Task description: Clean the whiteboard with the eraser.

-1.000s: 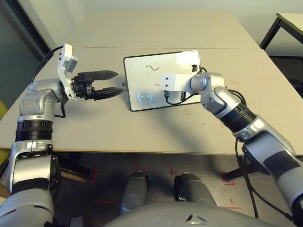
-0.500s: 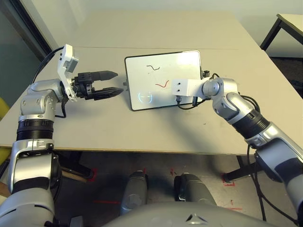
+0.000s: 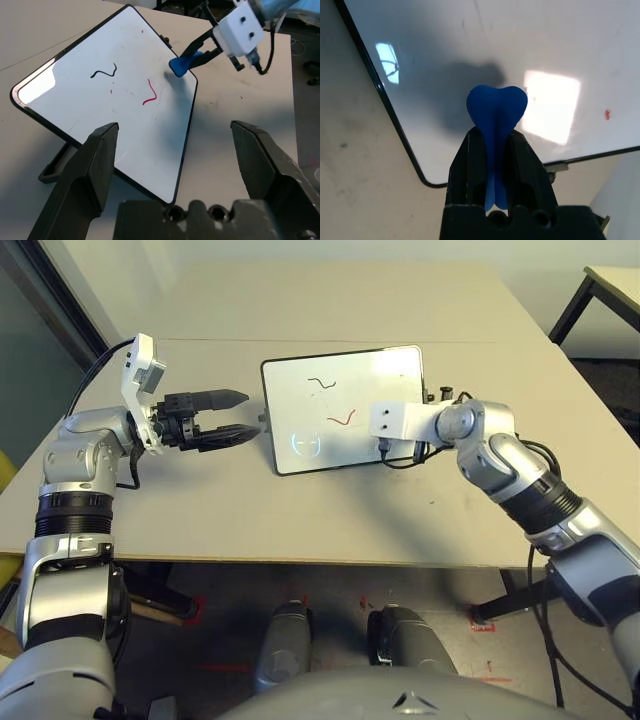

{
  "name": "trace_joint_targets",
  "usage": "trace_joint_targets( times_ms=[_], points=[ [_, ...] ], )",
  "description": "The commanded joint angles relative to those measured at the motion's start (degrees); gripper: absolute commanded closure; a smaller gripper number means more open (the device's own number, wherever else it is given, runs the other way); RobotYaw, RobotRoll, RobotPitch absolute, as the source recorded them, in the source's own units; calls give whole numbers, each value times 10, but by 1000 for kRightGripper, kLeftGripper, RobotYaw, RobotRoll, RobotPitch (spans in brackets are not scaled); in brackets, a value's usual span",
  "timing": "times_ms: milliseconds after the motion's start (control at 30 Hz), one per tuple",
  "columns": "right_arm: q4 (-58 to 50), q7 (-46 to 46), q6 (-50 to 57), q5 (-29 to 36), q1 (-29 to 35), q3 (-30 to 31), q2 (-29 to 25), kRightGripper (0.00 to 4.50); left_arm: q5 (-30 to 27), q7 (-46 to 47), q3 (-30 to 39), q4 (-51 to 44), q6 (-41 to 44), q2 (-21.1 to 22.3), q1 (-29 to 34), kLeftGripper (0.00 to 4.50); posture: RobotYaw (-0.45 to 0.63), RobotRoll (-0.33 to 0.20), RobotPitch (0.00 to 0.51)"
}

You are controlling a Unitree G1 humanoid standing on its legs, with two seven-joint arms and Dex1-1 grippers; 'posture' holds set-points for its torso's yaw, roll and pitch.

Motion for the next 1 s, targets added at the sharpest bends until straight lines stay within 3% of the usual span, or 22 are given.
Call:
trace_joint_targets(
  times_ms=[33, 567, 1000],
  points=[
    [-17, 8, 11, -4, -9, 1, 10, 4202, 7, 1, -4, -3, -3, 1, -2, 0, 252, 0, 47],
    [127, -53, -52, -16, -70, 15, 80, 4202, 5, 1, -2, -6, -1, 2, 1, 0, 265, 0, 47],
    [165, -65, -84, -27, -81, 27, 113, 4202, 0, 9, 4, -18, 3, 4, 14, 0, 281, 0, 45]
  ],
)
